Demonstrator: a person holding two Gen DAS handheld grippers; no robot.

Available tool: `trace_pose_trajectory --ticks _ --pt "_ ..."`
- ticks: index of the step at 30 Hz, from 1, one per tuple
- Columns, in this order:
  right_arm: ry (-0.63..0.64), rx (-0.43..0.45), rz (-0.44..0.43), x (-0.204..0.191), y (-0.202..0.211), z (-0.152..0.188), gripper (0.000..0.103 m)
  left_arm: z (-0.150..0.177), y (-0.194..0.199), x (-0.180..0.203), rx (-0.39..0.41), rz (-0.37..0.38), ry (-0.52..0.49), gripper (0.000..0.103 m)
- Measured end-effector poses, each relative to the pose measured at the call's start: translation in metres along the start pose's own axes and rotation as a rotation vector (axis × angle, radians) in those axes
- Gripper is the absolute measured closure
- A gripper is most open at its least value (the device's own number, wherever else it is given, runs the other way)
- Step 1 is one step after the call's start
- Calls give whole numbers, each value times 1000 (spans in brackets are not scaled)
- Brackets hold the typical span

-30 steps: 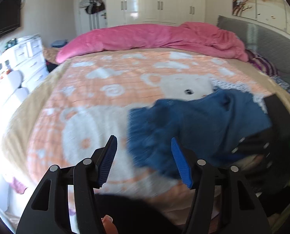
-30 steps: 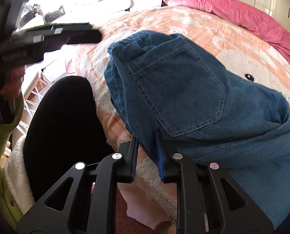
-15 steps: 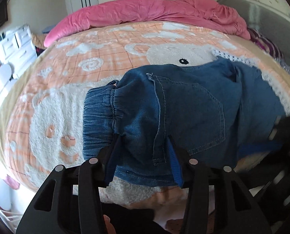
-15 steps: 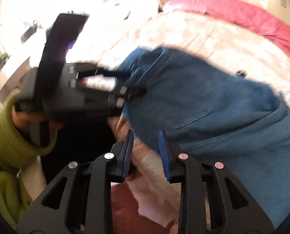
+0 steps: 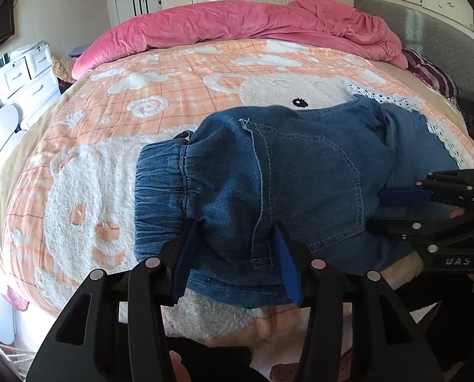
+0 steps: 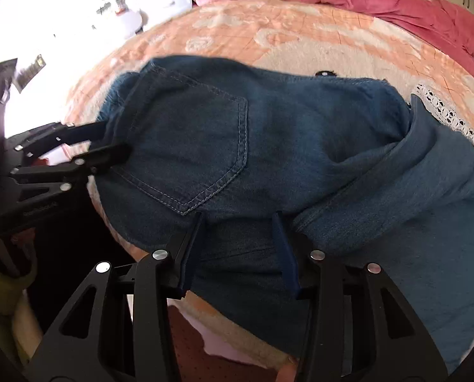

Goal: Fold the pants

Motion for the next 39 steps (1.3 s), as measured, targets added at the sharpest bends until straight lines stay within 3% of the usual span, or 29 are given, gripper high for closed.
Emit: trace_pose_trajectory --ticks 6,13,15,20,24,30,37,39 --pt "-21 134 -5 4 52 -16 58 -9 19 -4 38 50 64 56" --pt "-117 271 142 57 126 -21 45 -25 68 -1 113 43 72 56" --pt "-149 284 175 73 139 -19 42 -37 79 5 123 58 77 49" --pt "-176 275 231 108 156 -37 37 -64 76 44 50 196 99 45" --pt "-197 261 253 133 160 -60 33 -89 59 89 1 295 51 45" --pt "-267 208 260 168 137 -88 31 -119 28 132 11 317 -20 45" --pt "-324 138 261 201 91 -114 30 -110 14 147 14 353 -55 45" --pt "-333 108 253 205 76 -118 29 -102 16 152 6 398 -78 45"
Point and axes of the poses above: each gripper's, at about its wrist camera, not at the fingertips, and y roughly against the way its jaws point, x to its right, z to its underside, the point moved 10 cm from there along -y, roughly the way its jaws point, and after that the axes turned 9 degrees about -z, right-handed, at the moved point
